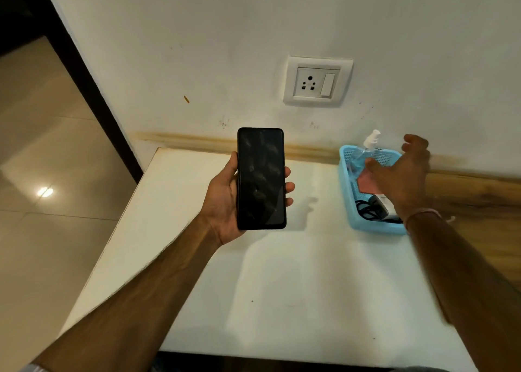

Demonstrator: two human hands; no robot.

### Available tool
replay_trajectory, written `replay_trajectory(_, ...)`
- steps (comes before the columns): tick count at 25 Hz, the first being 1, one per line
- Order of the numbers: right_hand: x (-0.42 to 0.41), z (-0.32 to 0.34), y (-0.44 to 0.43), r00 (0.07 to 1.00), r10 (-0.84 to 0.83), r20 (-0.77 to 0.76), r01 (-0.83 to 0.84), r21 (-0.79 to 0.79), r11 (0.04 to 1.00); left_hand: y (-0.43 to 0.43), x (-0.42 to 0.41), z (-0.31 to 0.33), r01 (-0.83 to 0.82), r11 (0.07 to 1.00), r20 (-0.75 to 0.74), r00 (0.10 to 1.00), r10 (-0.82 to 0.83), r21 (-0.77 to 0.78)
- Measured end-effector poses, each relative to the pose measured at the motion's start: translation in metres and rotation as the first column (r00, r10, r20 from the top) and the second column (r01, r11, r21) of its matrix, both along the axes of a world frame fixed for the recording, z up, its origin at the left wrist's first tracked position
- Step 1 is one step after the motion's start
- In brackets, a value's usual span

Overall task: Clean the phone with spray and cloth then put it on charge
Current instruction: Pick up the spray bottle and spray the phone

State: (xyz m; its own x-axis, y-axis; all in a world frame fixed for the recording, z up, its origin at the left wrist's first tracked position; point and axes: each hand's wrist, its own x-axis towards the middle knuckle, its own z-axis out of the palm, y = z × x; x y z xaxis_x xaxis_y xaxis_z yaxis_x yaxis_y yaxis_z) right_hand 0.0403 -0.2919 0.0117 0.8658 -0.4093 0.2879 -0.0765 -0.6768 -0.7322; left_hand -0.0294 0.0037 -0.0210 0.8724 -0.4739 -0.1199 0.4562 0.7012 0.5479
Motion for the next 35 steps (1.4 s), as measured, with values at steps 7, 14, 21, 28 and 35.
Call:
replay_trajectory(7,0.035,-0.034,-0.001,0.975,0.162,-0.154,-0.156,0.050,0.986,0.002,0.000,0.001,0.004,1.000,0.019,1.000,-0.004,0.007)
replay_trajectory(14,0.035,-0.028,0.002,0.983,0.162,-0.084,-0.162,0.008,0.987,0.003,0.000,0.002,0.024,1.000,0.044,0.999,-0.023,-0.003)
replay_trajectory(21,-0.025,0.046,0.047,0.929,0.287,0.233,-0.315,0.091,0.945,0.004,0.000,0.004,0.026,1.000,0.049,0.998,-0.025,-0.015)
replay_trajectory(28,-0.094,0.075,0.134,0.736,0.525,0.428,-0.677,0.490,0.549,0.004,-0.001,0.005,-0.022,1.000,-0.023,1.000,0.022,0.004)
replay_trajectory(35,-0.127,0.076,0.156,0.641,0.634,0.432,-0.601,0.797,0.065,0.003,-0.006,0.015,0.167,0.943,0.055,0.986,-0.158,-0.289)
